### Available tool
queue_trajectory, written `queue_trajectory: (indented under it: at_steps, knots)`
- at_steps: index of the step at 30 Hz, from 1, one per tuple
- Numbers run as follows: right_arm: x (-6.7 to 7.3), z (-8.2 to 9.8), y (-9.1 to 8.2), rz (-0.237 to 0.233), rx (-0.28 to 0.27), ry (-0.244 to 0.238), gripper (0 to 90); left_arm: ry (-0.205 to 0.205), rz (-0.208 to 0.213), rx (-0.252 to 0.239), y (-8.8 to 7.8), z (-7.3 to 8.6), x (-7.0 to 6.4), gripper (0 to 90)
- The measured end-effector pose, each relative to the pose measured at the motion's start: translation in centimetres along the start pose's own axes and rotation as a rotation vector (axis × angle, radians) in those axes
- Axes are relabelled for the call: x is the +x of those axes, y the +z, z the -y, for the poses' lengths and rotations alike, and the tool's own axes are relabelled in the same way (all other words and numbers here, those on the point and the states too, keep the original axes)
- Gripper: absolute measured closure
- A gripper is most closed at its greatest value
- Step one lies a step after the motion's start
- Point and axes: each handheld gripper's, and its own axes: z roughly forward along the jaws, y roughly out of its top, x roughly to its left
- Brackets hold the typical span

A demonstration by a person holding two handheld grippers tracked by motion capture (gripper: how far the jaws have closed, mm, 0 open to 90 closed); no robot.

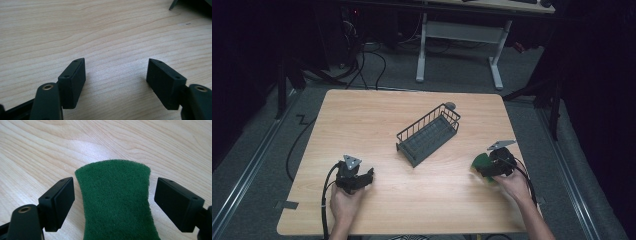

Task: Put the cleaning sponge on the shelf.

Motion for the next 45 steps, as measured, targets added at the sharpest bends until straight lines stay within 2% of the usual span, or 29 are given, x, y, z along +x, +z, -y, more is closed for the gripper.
queue_trajectory:
  at_steps: [6,12,22,25,35,45]
  knots:
    - [0.0,-0.3,0.7,0.008,0.037,-0.004,16.7,0.001,0.003,0.001,0.0,0.0,0.0,32.6]
    - [0.0,-0.3,1.3,-0.01,0.069,-0.01,19.4,-0.001,0.005,0.0,0.0,0.0,0.0,32.8]
    - [0.0,-0.4,1.1,-0.007,0.079,-0.03,22.4,-0.002,0.007,-0.001,0.0,0.0,0.0,32.8]
    - [-0.1,-0.4,0.9,-0.009,0.07,-0.028,22.7,-0.002,0.007,-0.001,0.0,0.0,0.0,32.8]
    - [-0.5,-0.4,-0.6,-0.058,0.016,0.01,23.6,-0.001,0.008,-0.001,0.0,0.0,0.0,32.7]
    - [-0.6,-0.9,-2.9,-0.07,-0.076,0.029,23.8,0.0,0.008,-0.001,0.0,0.0,0.0,32.7]
